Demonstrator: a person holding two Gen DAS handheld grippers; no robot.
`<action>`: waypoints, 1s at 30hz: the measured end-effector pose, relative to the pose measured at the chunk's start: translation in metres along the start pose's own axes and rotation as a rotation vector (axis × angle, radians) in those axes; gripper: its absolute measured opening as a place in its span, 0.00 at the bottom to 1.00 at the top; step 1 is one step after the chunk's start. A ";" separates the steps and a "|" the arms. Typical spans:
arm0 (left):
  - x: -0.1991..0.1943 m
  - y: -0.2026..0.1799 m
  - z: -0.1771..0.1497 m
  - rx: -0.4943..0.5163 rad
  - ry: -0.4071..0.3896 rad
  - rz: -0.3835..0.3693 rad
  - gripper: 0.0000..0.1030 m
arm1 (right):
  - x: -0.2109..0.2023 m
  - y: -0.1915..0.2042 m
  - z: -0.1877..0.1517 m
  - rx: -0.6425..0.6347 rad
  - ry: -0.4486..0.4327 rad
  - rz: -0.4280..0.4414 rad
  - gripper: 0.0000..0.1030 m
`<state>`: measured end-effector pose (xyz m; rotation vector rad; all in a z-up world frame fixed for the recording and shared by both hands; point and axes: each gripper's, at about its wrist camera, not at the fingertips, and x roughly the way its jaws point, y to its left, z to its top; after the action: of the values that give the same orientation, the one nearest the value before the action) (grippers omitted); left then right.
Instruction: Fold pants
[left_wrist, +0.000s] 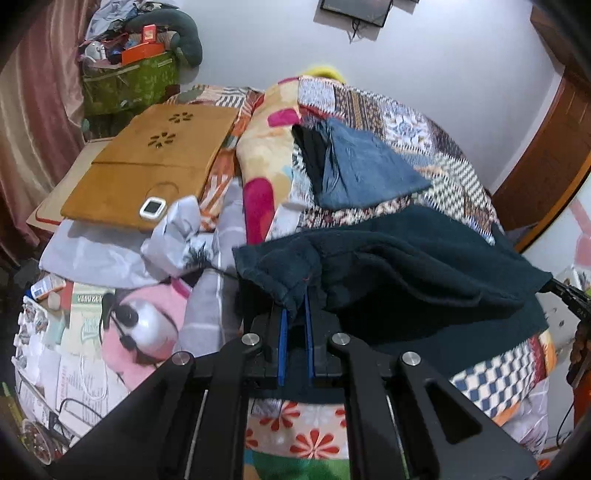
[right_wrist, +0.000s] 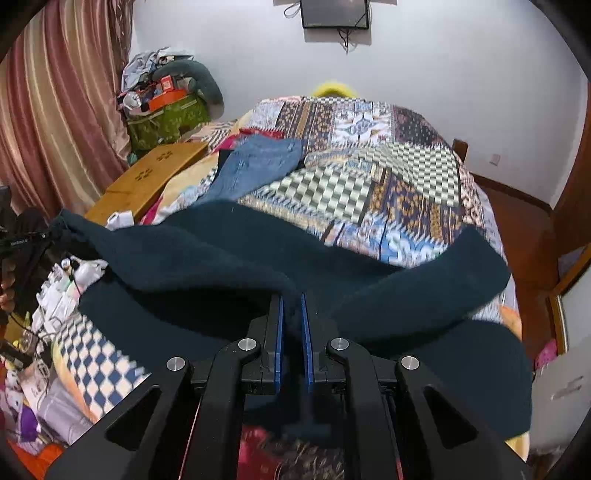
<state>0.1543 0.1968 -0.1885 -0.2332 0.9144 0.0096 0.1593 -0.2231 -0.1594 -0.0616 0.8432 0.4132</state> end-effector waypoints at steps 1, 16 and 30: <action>0.001 0.001 -0.004 -0.003 0.006 0.003 0.07 | 0.001 0.001 -0.005 0.005 0.009 0.003 0.07; -0.011 0.011 -0.034 -0.017 0.049 0.071 0.09 | -0.015 -0.022 -0.044 0.082 0.036 -0.084 0.07; -0.002 -0.046 0.042 0.016 -0.058 0.109 0.70 | -0.044 -0.104 -0.010 0.245 -0.034 -0.271 0.66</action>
<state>0.1909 0.1604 -0.1537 -0.1673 0.8677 0.1092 0.1653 -0.3349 -0.1449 0.0579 0.8333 0.0544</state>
